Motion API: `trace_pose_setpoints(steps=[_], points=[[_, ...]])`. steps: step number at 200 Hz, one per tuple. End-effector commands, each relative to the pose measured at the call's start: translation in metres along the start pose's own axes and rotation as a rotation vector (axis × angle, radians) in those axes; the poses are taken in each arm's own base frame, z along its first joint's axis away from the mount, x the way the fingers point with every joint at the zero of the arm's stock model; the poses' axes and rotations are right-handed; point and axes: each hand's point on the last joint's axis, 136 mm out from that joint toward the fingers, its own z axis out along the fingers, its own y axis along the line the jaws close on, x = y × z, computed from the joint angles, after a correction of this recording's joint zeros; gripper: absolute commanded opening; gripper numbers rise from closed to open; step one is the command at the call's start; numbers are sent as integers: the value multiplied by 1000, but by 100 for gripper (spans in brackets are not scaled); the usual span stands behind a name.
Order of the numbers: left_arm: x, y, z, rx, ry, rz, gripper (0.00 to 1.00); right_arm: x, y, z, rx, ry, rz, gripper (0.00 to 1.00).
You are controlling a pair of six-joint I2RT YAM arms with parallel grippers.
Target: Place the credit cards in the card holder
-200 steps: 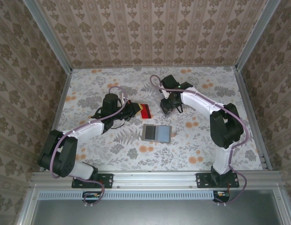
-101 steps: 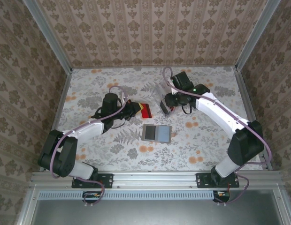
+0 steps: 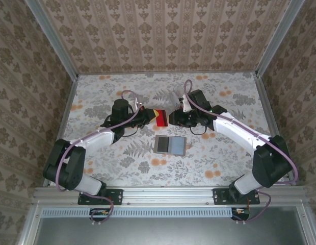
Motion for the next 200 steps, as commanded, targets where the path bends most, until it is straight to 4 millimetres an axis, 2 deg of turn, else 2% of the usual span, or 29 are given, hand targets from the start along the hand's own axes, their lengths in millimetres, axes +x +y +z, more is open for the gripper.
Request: trace_pose_setpoints(steps=[1,24,56,74,90,116,136,200], points=[[-3,-25,4,77,17,61,2,-5,25,-2,-133,-19,34,47],[-3,-29,6,111,25,52,2,-6,30,3,-181,-18,64,48],[-3,-38,8,159,30,34,2,-7,15,14,-141,-23,115,48],[-2,-38,7,169,31,19,6,-11,22,12,-205,-34,131,37],[-1,-40,6,177,33,16,12,-13,21,10,-212,-47,147,25],[0,-38,5,171,31,7,24,-17,14,7,-225,-80,204,15],[3,-34,3,162,31,0,28,-23,13,2,-267,-124,261,11],[6,-26,3,141,33,-9,27,-22,5,3,-286,-166,355,6]])
